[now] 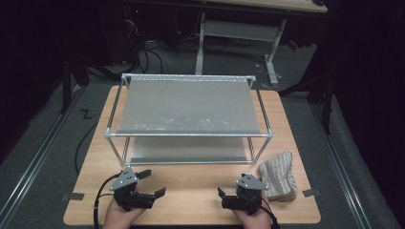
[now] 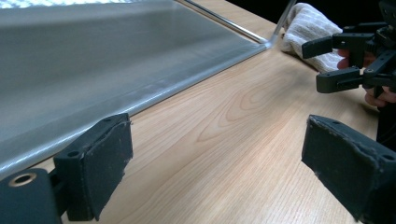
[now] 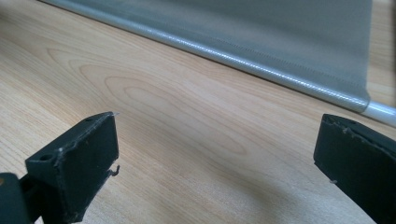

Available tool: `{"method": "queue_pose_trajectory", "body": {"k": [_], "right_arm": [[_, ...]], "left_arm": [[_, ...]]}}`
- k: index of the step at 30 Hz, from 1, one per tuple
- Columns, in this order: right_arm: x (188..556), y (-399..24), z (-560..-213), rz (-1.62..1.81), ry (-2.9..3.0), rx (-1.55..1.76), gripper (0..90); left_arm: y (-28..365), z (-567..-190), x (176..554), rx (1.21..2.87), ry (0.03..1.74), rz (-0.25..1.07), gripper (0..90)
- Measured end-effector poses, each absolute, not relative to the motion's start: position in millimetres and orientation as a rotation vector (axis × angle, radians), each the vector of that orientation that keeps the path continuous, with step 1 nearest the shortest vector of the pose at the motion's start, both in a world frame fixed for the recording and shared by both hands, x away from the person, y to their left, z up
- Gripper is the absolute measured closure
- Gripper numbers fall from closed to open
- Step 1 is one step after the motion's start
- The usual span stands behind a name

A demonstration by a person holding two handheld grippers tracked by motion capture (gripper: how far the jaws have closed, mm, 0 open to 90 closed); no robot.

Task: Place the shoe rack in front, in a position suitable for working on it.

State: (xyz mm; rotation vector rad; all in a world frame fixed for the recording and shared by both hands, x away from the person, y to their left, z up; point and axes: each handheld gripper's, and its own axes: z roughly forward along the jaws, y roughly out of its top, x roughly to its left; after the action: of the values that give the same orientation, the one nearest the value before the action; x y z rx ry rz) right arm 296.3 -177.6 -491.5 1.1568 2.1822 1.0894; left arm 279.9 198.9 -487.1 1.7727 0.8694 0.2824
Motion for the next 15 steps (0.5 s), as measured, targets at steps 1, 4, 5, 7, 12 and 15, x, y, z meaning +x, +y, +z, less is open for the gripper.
{"method": "queue_pose_trajectory", "body": {"k": [1, 4, 5, 7, 12, 15], "right_arm": [[295.6, -178.3, -490.9, 1.095, 2.176, 1.155, 0.0], [294.5, -180.1, -489.8, 1.104, 2.170, 1.154, 0.0], [294.6, -180.3, -489.8, 1.107, 2.170, 1.153, 0.0], [294.7, -180.4, -490.0, 1.114, 2.170, 1.156, 0.0], [294.2, -179.0, -489.8, 1.131, 2.182, 1.145, 0.0], [293.9, -179.0, -488.9, 1.146, 2.182, 1.157, 0.0]], "left_arm": [[197.8, -486.9, 280.5, 1.778, 0.864, 0.282, 8.9], [197.4, -485.9, 281.5, 1.777, 0.853, 0.290, 7.1], [198.0, -485.7, 281.8, 1.768, 0.856, 0.291, 6.5], [199.2, -486.0, 282.2, 1.763, 0.860, 0.295, 6.3], [197.3, -488.5, 283.2, 1.792, 0.881, 0.305, 4.4], [196.5, -488.6, 283.5, 1.801, 0.878, 0.290, 8.9]]}}
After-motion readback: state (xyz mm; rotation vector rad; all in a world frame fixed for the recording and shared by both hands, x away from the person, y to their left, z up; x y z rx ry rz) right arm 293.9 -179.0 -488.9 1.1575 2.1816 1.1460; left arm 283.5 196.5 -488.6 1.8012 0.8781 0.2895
